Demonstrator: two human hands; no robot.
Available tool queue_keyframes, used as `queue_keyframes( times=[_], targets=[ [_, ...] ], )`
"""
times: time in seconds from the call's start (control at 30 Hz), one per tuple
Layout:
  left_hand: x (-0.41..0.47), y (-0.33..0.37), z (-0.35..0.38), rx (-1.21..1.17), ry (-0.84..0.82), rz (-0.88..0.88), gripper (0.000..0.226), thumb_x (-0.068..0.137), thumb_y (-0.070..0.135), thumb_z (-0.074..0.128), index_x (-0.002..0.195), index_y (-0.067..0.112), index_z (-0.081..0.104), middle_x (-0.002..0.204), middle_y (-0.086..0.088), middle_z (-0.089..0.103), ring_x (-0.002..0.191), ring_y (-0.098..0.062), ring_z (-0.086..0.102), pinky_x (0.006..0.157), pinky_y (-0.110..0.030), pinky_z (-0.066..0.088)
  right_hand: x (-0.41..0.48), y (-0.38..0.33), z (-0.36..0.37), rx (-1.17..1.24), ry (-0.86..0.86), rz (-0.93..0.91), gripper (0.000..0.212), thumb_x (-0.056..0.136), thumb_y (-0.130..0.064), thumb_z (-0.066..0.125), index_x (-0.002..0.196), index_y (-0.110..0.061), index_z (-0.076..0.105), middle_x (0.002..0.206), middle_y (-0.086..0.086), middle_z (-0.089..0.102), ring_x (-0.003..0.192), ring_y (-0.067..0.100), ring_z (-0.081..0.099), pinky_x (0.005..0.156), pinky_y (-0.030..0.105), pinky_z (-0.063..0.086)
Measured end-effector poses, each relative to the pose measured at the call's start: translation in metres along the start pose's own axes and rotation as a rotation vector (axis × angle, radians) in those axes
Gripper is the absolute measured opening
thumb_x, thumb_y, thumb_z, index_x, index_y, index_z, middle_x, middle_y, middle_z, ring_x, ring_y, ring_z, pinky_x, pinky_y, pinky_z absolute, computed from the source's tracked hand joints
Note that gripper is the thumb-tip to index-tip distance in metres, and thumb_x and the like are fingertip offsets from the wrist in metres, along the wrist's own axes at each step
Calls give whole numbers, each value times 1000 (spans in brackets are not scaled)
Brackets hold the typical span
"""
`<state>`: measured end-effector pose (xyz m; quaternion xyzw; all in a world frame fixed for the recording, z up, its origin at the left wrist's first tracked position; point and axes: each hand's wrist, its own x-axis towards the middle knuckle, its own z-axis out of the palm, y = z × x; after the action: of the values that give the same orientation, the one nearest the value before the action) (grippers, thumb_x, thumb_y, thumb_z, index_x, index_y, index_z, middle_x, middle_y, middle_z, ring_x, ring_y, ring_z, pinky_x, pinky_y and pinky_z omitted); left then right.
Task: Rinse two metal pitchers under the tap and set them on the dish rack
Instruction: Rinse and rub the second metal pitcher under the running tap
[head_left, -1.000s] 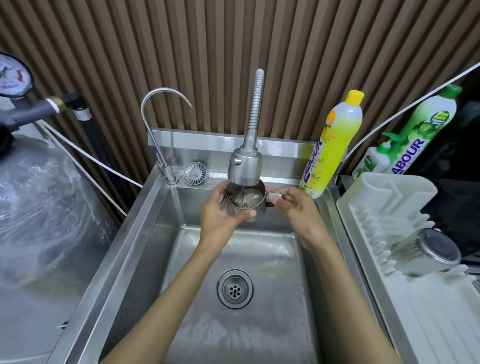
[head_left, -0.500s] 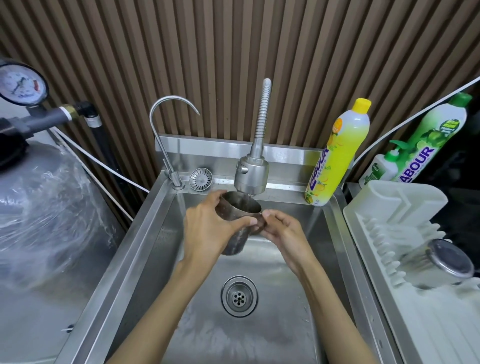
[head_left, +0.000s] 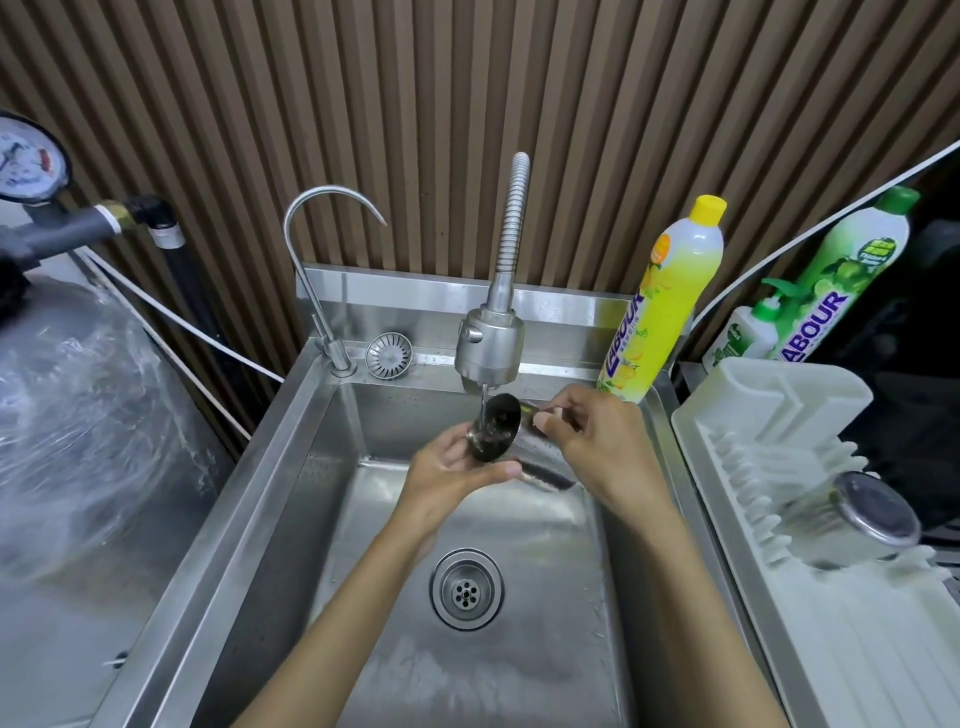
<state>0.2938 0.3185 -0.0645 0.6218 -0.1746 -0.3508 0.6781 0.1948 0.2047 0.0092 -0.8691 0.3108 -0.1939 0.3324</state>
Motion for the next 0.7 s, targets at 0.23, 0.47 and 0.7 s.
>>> queue_keyframes(
  times=[0.23, 0.47, 0.7],
  targets=[
    [17, 16, -4, 44, -1, 31, 60, 67, -8, 74, 119, 13, 52, 111, -3, 66, 101, -11, 62, 82, -12, 49, 15, -5, 10, -115, 82, -214, 13, 89, -13, 56, 99, -5, 61, 94, 12, 69, 83, 29, 60, 65, 32, 37],
    [31, 8, -55, 60, -212, -397, 61, 71, 59, 63, 110, 12, 58, 93, -6, 69, 91, -20, 63, 86, -29, 48, 12, -6, 39, -371, -73, -429, 27, 83, 7, 46, 107, -3, 54, 107, 15, 58, 100, 35, 53, 73, 35, 41],
    [35, -11, -25, -7, -222, -495, 32, 93, 45, 46, 83, 17, 60, 66, 0, 69, 57, -11, 65, 60, -24, 51, -3, 7, 54, -431, -210, -591, 24, 81, 4, 49, 102, -2, 56, 107, 13, 57, 93, 34, 56, 59, 36, 40]
  ],
)
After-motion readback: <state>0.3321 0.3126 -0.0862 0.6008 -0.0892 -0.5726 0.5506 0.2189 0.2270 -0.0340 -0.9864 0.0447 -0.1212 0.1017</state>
